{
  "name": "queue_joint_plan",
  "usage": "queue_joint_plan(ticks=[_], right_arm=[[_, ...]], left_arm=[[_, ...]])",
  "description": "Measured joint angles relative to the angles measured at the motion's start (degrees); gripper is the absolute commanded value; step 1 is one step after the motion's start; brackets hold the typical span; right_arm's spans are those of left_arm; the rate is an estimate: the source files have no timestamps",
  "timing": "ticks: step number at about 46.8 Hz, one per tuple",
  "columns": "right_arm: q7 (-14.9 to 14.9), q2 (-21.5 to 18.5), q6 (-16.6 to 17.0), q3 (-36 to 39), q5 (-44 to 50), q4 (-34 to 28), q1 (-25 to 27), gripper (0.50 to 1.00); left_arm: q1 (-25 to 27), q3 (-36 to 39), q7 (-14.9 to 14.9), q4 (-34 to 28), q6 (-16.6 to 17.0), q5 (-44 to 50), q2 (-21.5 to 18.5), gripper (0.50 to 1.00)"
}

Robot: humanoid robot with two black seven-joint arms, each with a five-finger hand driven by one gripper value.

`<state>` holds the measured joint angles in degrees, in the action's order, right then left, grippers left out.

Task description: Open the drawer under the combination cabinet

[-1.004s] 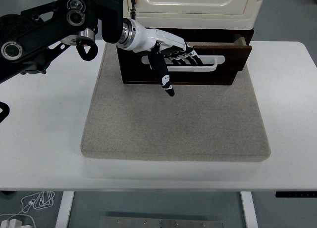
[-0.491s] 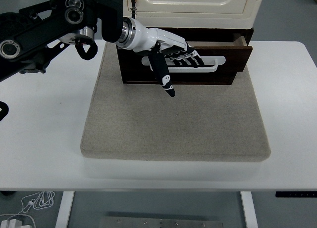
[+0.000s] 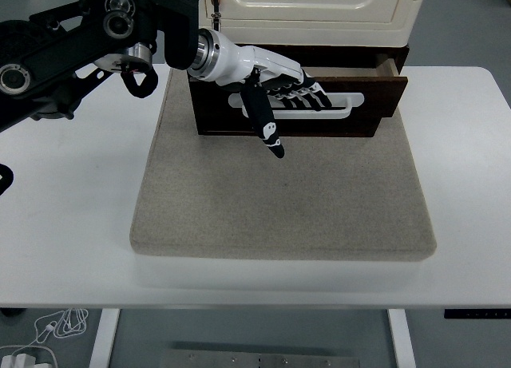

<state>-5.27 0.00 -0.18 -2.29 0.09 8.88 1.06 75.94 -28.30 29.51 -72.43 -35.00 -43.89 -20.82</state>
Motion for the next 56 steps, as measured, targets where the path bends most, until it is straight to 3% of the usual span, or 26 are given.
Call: queue_joint_plan(ticks=[56], right_arm=[[0.0,0.0,-0.3,0.0,0.0,0.0,0.0,0.928]], left_arm=[[-0.4,0.1,0.2,-2.4,0.0,2.7,-0.2,1.0]])
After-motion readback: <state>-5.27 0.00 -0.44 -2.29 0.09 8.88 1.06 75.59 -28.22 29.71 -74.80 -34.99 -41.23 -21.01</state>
